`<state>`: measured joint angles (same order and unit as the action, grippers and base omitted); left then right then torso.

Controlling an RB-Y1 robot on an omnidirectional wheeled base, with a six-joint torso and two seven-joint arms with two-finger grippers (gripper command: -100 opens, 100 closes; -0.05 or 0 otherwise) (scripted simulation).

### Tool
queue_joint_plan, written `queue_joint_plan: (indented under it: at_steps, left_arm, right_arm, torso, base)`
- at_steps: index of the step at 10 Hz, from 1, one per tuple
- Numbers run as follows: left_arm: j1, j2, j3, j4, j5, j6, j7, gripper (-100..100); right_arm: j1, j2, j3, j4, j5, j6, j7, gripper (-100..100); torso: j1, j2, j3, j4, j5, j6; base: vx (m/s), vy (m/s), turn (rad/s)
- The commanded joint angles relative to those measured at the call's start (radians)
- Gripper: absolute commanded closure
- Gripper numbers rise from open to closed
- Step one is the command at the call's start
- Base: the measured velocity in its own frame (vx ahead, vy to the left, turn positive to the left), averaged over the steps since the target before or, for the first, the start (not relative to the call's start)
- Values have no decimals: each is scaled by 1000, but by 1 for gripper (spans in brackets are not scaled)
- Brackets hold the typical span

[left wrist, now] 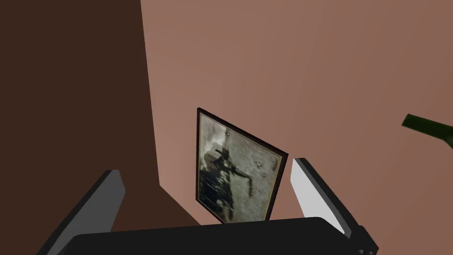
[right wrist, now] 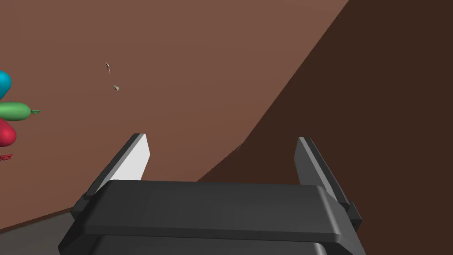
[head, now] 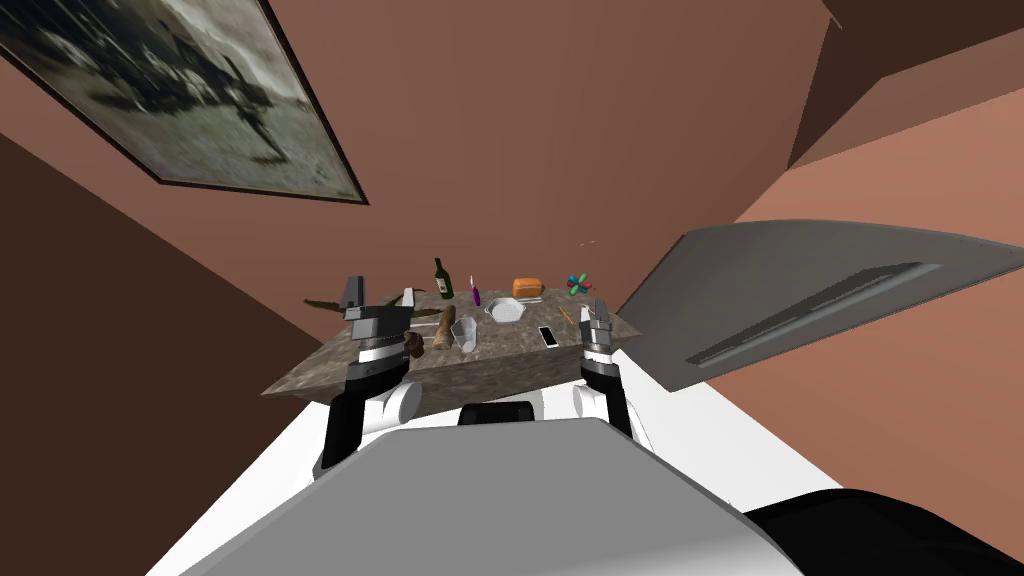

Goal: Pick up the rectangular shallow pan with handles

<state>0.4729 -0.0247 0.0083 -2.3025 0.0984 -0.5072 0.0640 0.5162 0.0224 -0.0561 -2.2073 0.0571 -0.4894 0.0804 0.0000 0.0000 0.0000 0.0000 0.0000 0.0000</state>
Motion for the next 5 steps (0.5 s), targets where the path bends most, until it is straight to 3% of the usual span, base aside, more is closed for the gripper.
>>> queue_joint_plan:
  at_steps: [1,5]
  left_arm:
    - [0,0,0,0,0,0,0,0]
    - [0,0,0,0,0,0,0,0]
  right_arm:
    - [7,-38,-5,6,7,-4,5,-100]
    - [32,-150,-23,32,35,-17,22,-100]
  torso:
    - [0,0,0,0,0,0]
    - [-1,7,4,2,0,0]
  base:
    - [-71,-7,37]
    - [-104,-3,48]
